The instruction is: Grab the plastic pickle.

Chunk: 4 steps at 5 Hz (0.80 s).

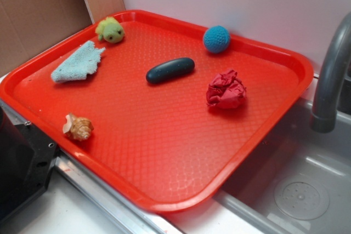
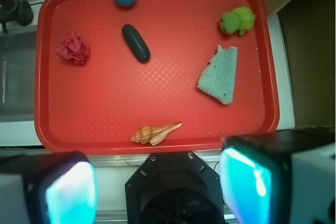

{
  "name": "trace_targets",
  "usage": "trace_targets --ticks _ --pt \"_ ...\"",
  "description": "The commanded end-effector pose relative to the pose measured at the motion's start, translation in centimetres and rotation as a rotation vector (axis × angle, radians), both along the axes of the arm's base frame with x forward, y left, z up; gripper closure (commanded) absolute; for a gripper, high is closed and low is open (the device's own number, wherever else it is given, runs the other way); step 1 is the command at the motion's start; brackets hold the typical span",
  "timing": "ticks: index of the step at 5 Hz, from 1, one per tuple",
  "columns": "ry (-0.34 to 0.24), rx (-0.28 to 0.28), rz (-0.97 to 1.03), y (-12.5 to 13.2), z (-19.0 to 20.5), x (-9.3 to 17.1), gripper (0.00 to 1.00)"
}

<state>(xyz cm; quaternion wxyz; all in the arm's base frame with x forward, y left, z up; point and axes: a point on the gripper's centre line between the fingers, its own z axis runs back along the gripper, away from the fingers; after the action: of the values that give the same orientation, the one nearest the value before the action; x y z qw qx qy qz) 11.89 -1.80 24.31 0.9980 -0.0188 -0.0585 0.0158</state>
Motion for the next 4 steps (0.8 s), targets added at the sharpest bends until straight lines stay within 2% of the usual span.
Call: trace_targets --ticks 1,2,3,4 --pt "0.0 0.0 0.0 0.0 0.0 0.0 0.0" --pt "0.071 0.081 -0.035 1.1 -5.0 5.0 0.0" --pt "-0.02 -0.014 -0.151 0.8 -9.6 9.7 0.0" --pt "-0.022 0.018 -0.193 0.7 -14.6 12.0 0.0"
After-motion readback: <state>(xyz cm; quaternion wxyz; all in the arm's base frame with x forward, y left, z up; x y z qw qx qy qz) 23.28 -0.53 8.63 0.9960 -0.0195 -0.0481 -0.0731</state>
